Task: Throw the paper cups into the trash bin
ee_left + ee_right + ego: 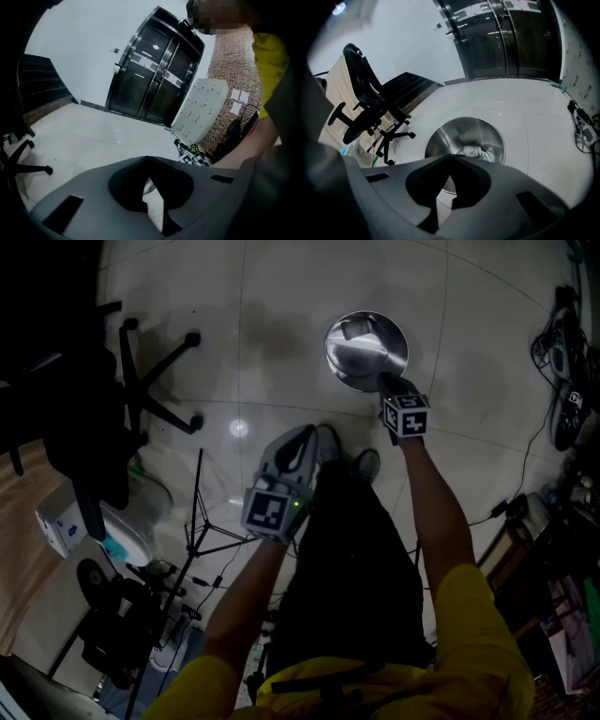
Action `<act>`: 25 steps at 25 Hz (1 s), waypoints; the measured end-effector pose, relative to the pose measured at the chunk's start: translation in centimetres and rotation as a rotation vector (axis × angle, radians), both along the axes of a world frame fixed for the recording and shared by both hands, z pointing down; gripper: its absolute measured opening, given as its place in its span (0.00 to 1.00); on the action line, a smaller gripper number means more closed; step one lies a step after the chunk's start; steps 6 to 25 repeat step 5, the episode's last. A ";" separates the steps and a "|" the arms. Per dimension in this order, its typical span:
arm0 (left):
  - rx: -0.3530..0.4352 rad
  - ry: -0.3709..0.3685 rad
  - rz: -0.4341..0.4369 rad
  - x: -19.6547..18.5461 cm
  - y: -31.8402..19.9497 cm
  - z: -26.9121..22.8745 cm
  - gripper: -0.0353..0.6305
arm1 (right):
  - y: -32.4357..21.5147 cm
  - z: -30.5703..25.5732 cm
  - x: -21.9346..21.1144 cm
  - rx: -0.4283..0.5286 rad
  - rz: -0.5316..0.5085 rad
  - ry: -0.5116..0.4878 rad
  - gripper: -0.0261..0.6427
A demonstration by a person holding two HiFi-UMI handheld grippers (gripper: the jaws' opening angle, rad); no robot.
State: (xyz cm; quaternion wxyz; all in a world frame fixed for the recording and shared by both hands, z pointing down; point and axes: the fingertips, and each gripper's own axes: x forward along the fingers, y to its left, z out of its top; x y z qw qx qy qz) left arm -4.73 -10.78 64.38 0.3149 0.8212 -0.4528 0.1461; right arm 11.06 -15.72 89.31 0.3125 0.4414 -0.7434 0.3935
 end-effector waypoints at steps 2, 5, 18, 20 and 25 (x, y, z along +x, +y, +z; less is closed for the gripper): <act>-0.003 -0.007 0.014 0.3 0.4 -0.2 0.06 | 0.4 -0.4 0.0 -0.005 -0.006 -0.001 0.04; -0.004 -0.011 0.023 0.6 0.6 -0.6 0.06 | 0.7 -1.3 0.0 -0.004 -0.001 -0.008 0.04; -0.004 -0.011 0.023 0.6 0.6 -0.6 0.06 | 0.7 -1.3 0.0 -0.004 -0.001 -0.008 0.04; -0.004 -0.011 0.023 0.6 0.6 -0.6 0.06 | 0.7 -1.3 0.0 -0.004 -0.001 -0.008 0.04; -0.004 -0.011 0.023 0.6 0.6 -0.6 0.06 | 0.7 -1.3 0.0 -0.004 -0.001 -0.008 0.04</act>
